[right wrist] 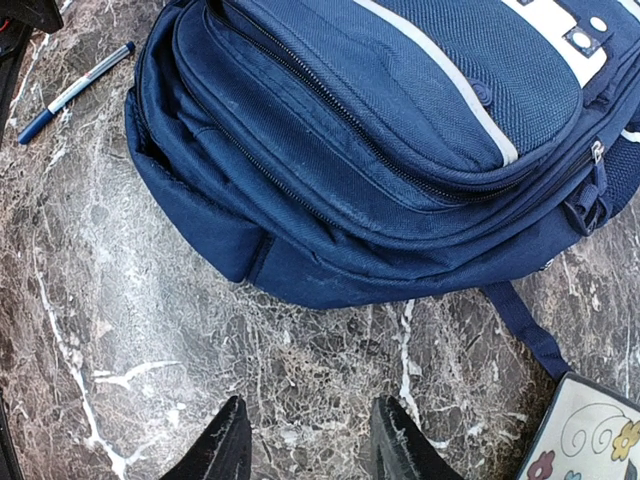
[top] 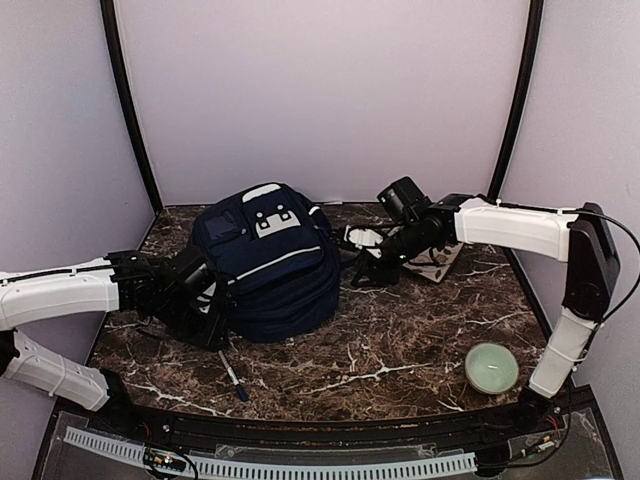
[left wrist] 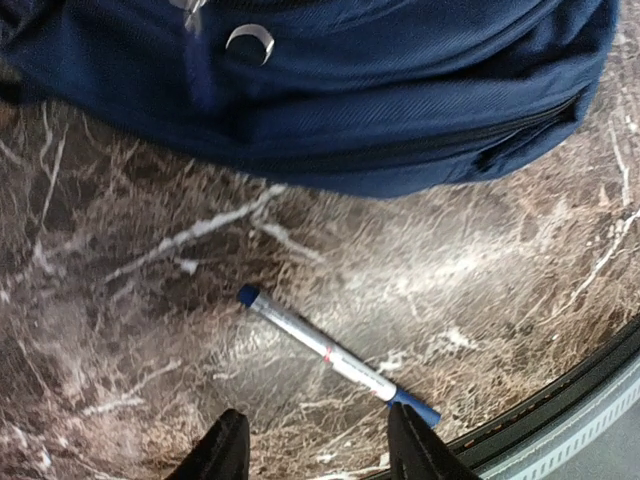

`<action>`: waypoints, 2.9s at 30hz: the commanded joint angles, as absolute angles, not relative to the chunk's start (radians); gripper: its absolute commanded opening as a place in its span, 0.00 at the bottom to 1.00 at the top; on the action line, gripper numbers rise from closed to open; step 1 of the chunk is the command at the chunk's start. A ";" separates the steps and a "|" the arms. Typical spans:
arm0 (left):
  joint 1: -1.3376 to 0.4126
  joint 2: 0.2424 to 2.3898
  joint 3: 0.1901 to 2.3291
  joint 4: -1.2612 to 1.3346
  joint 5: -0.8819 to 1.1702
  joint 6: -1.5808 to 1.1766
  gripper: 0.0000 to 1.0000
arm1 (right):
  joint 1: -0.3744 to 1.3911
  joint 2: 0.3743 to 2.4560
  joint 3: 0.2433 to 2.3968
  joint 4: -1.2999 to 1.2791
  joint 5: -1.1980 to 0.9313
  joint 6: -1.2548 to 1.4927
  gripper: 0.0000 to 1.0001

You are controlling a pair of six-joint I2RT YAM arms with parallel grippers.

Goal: Pack the student bag
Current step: Move the pen to the center of the board, then pick up the upper front pocket of the student bag.

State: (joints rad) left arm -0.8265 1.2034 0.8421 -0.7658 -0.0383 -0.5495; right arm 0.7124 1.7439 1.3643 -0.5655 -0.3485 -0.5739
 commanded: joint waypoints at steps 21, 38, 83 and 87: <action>-0.834 1.292 0.595 -0.477 0.117 -1.042 0.49 | 0.713 1.707 1.334 -0.535 -0.376 -0.575 0.42; -1.028 1.709 0.845 -0.266 0.232 -0.888 0.29 | 0.713 1.701 1.321 -0.525 -0.351 -0.590 0.42; -0.847 1.790 1.468 -0.561 -0.157 0.335 0.43 | 0.635 1.821 1.611 -0.718 -0.486 -0.654 0.85; -0.847 1.790 1.418 -0.503 -0.266 0.398 0.41 | 0.655 1.855 1.636 -0.854 -0.497 -0.738 0.72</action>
State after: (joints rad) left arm -0.8459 1.8072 1.4532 -0.5705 -0.1387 0.3084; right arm 0.6350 1.8626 1.6135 -0.7174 -0.4393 -0.6521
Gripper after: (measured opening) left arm 0.411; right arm 0.777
